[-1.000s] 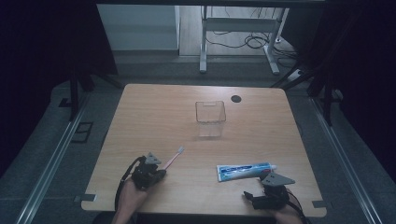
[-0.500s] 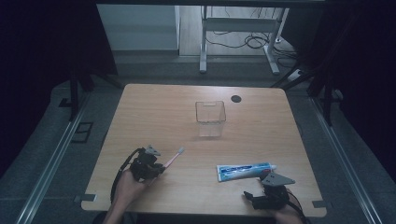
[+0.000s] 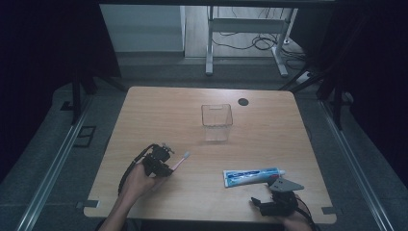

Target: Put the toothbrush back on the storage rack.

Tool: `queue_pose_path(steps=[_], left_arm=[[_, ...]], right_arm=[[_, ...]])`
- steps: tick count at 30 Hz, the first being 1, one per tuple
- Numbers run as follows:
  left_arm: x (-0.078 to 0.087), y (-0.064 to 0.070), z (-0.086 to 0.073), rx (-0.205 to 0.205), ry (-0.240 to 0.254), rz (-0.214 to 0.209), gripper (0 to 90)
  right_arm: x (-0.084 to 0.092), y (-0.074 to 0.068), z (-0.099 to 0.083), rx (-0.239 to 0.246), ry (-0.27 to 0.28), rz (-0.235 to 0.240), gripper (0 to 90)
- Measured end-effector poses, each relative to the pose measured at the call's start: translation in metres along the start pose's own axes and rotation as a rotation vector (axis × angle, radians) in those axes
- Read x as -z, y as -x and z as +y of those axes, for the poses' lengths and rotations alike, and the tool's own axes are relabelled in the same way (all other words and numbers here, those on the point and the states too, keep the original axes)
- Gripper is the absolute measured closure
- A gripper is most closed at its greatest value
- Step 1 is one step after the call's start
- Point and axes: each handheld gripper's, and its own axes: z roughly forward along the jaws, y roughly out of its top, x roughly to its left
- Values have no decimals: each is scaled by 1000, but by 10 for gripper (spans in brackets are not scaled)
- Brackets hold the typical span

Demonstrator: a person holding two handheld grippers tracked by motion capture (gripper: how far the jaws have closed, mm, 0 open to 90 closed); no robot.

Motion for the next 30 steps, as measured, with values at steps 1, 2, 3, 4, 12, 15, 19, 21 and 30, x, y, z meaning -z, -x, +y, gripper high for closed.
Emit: queue_pose_path(steps=[1,2,3,4,12,15,19,21,30], left_arm=[[-1,0,2,2,-13,0,698],[-2,0,5,2,-26,2,698],[-3,0,7,1,-38,3,699],[-4,0,9,-1,-52,2,699],[-11,0,20,-14,-124,14,716],[-12,1,23,-15,-145,30,751],[-13,3,26,-10,-167,37,781],[-13,3,27,-13,-171,40,787],[-7,0,24,-10,-129,26,789]], right_arm=[[0,0,0,0,0,0,109],[0,0,0,0,0,0,109],[0,0,0,0,0,0,109],[0,0,0,0,0,0,109],[0,0,0,0,0,1,109],[0,0,0,0,1,1,109],[0,0,0,0,1,1,109],[0,0,0,1,1,1,109],[0,0,0,1,1,1,109]])
